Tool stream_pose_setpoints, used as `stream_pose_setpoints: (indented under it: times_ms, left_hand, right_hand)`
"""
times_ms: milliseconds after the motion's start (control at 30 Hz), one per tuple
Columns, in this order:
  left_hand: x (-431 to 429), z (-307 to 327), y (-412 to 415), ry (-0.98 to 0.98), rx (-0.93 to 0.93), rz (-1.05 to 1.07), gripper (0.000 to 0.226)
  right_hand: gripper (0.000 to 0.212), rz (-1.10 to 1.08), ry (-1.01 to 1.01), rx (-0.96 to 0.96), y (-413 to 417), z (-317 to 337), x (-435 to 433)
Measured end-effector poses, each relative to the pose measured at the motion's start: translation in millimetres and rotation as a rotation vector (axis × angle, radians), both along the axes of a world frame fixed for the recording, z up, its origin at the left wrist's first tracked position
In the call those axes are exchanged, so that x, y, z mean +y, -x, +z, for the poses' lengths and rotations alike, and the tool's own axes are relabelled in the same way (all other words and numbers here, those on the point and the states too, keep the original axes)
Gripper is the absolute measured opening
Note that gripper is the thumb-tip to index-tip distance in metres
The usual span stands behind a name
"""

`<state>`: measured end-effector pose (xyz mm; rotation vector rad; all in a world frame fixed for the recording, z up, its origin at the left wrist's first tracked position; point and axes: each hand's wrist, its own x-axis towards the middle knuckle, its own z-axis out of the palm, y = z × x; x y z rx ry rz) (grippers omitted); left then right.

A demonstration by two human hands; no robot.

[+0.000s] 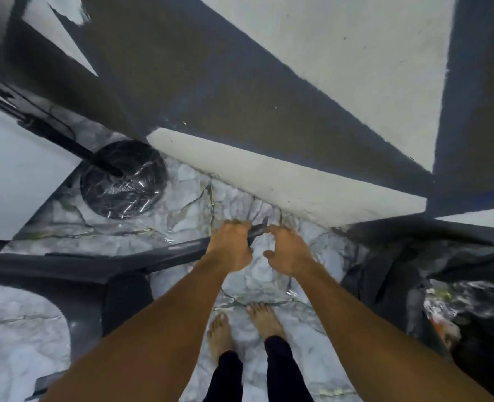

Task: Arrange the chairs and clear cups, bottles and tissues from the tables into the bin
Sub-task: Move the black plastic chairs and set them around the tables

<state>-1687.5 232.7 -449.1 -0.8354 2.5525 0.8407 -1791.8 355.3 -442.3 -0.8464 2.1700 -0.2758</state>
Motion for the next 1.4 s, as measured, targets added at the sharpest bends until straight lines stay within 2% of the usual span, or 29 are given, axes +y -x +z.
stream_pose_setpoints:
  times_ms: [200,300,400,567,667,733,867,967,1067,1167,1300,1367,1400]
  left_hand:
    - [-2.6,-79.8,41.8,0.047,-0.033,-0.022,0.047]
    - [-0.4,-96.7,46.4,0.027,-0.057,-0.017,0.033]
    - [-0.8,-95.7,47.7,0.005,-0.042,0.036,0.033]
    - [1.7,-73.1,44.4,-0.027,-0.099,0.096,0.037]
    - [4.3,-40.3,20.9,-0.019,-0.063,0.17,0.034]
    - [-3.9,-4.1,-0.5,0.0,-0.041,0.202,0.027]
    - [-37.2,93.7,-53.6,0.028,-0.048,0.293,0.012]
    - [-62.1,166.9,-107.1,0.043,0.011,0.377,0.017]
    - [-71.7,231.3,-161.6,0.14,0.107,0.402,0.008]
    - [-66.2,286.9,-217.6,0.176,0.211,0.55,0.013]
    - [-35.4,331.5,-292.0,0.294,0.372,0.972,0.037]
    - [-1.2,335.8,-322.9,0.368,0.445,1.138,0.06]
    - [20.5,329.4,-335.8,0.339,0.448,1.21,0.077]
  right_hand:
    - [0.061,0.013,0.019,-0.001,41.9,-78.0,-20.3]
    - [0.06,0.044,0.013,-0.01,49.9,-94.9,-26.8]
    - [0.054,0.087,0.005,-0.03,52.2,-96.6,-27.8]
    - [0.063,0.147,0.013,-0.062,57.6,-84.6,-27.6]
    - [0.068,0.283,0.014,-0.068,59.1,-63.7,-25.5]
    - [0.066,0.38,0.035,-0.069,55.5,-35.3,-28.8]
    - [0.046,0.48,0.219,-0.082,25.9,42.8,-55.0]
    - [0.031,0.575,0.312,-0.117,-11.4,105.6,-88.4]
    - [0.01,0.68,0.412,-0.077,-57.8,164.0,-112.9]
    - [0.01,0.769,0.461,-0.027,-108.1,216.1,-128.9]
    - [0.019,0.908,0.488,0.042,-179.5,281.1,-141.5]
    - [0.033,0.947,0.525,0.07,-222.2,312.6,-145.4]
    - [0.04,0.976,0.553,0.078,-245.9,329.2,-146.2]
